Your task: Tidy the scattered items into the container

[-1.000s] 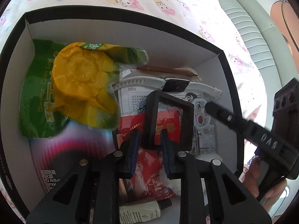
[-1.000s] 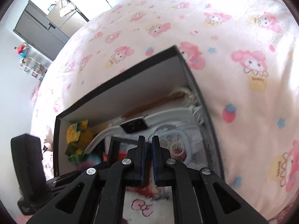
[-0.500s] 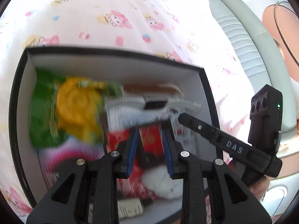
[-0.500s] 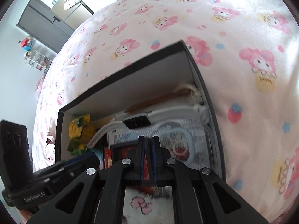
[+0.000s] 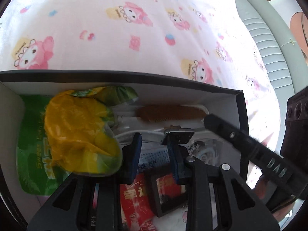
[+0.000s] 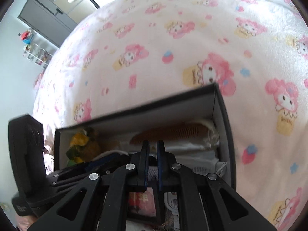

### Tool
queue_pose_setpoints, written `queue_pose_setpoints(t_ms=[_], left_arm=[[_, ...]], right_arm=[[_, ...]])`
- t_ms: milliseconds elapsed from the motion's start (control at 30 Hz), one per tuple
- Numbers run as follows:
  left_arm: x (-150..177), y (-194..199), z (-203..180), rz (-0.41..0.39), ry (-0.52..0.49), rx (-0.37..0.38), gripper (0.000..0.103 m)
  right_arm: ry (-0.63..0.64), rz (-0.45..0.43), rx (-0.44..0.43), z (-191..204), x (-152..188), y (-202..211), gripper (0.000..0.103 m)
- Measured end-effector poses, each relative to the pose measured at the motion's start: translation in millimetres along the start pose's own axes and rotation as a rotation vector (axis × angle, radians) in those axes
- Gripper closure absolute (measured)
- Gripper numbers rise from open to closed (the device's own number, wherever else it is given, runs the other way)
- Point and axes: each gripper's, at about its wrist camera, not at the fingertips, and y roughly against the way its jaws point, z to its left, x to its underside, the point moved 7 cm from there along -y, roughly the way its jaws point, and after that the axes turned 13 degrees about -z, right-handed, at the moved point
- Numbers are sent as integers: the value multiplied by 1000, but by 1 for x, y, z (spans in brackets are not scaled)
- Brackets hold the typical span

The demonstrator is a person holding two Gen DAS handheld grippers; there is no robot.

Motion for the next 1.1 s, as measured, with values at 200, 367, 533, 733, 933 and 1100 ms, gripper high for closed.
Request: queue_pose_setpoints(t_ms=[200, 367, 533, 733, 933, 1100], left_arm=[[6, 12, 11, 13, 12, 35, 76], [7, 21, 16, 37, 25, 62, 76], [6, 47, 31, -17, 95, 68, 76], [11, 58, 24, -10, 33, 84, 75], [19, 59, 23, 39, -28, 64, 68], [15, 71, 32, 46, 31, 115, 68]], right_arm=[[-1, 87, 13, 1, 5, -24, 97], [-7, 124, 11, 5, 19, -28, 97], [143, 148, 12, 15, 42, -19, 96], [165, 81, 35, 12, 47, 5, 95], [174, 19, 53, 9, 44, 30, 94], [64, -2, 51, -1, 34, 30, 94]])
